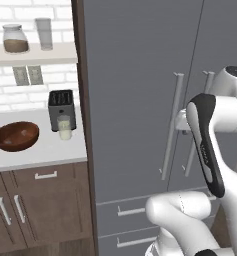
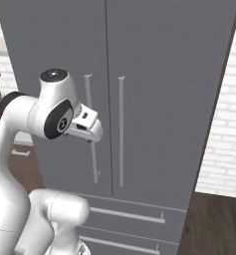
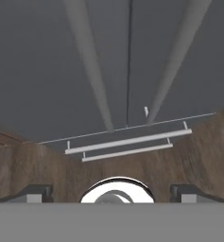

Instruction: Grab a lemon wedge from the fridge and one ice cube from the ice bowl, and put them in the glass of lemonade.

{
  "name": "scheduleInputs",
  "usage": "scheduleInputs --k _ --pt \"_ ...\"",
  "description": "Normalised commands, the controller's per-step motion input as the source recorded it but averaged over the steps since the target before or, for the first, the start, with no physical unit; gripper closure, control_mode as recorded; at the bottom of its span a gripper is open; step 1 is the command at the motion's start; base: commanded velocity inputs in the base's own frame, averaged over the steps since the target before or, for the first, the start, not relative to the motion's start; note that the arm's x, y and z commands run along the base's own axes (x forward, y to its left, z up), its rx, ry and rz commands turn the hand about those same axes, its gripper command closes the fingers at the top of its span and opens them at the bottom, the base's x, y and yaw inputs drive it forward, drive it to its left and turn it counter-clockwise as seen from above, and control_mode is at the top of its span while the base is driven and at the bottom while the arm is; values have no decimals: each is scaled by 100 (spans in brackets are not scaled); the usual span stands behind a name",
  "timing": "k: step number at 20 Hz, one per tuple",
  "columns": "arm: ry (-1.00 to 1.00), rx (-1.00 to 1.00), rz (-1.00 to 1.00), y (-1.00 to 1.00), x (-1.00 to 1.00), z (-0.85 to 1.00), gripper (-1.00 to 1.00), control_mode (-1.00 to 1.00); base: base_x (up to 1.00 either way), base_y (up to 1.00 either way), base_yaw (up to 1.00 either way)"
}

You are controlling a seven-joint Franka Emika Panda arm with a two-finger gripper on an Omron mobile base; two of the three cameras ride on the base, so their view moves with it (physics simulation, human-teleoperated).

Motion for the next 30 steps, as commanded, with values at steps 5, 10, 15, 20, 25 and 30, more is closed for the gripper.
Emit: scheduleInputs --k 5,10,15,20,25,30 --pt "0 0 0 0 0 0 -100 100 0 -59 0" --pt "0 0 0 0 0 0 -100 100 -6 -40 1" --pt "0 0 0 0 0 0 -100 100 -54 -54 2" --pt "0 0 0 0 0 0 -100 100 -68 -16 0" --pt "0 0 0 0 0 0 -100 100 -45 26 -6" --pt "0 0 0 0 0 0 -100 100 -1 47 -12"
